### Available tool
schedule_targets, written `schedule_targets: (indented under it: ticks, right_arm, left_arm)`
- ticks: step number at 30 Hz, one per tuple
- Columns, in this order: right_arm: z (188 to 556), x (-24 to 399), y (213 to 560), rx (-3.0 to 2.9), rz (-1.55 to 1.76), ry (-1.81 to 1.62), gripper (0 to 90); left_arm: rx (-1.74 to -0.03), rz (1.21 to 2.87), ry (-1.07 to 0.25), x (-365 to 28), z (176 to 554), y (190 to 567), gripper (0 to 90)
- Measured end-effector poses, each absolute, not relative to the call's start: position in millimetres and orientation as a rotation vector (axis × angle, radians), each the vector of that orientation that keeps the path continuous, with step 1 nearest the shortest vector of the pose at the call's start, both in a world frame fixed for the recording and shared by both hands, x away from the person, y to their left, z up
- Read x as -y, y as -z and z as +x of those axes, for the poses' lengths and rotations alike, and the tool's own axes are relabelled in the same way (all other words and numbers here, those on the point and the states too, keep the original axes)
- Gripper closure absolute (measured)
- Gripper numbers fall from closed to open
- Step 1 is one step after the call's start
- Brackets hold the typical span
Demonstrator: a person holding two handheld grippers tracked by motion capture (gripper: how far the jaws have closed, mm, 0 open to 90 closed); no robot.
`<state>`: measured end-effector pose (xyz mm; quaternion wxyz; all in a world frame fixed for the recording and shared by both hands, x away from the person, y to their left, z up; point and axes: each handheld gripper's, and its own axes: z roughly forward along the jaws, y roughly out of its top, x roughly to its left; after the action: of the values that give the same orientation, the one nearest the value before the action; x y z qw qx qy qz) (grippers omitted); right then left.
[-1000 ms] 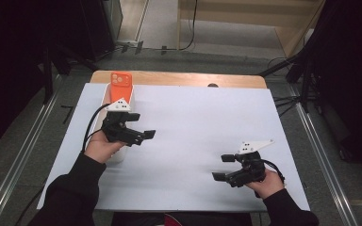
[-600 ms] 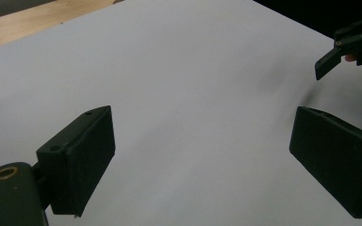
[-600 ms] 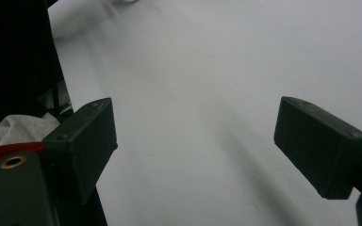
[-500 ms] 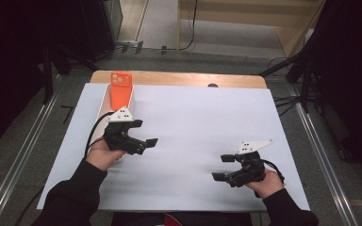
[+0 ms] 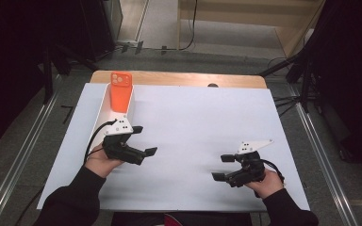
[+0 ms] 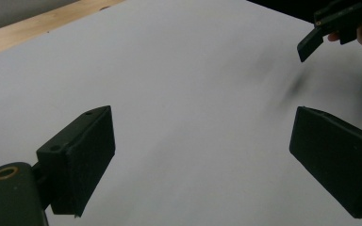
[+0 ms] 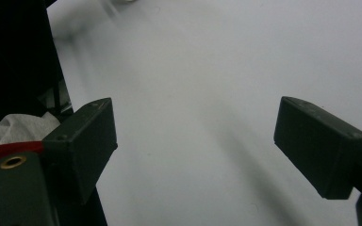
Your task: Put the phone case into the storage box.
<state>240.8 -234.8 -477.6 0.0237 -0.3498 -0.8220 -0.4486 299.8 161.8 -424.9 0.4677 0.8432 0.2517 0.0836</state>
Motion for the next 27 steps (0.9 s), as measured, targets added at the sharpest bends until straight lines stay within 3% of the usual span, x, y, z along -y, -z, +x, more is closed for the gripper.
schedule_targets:
  ticks: [27]
  right_arm:
    - [241, 234, 478, 2.542, -1.084, 1.383, 12.7]
  left_arm:
    - [-0.520, 2.132, -0.150, -173, 276, 450, 7.6]
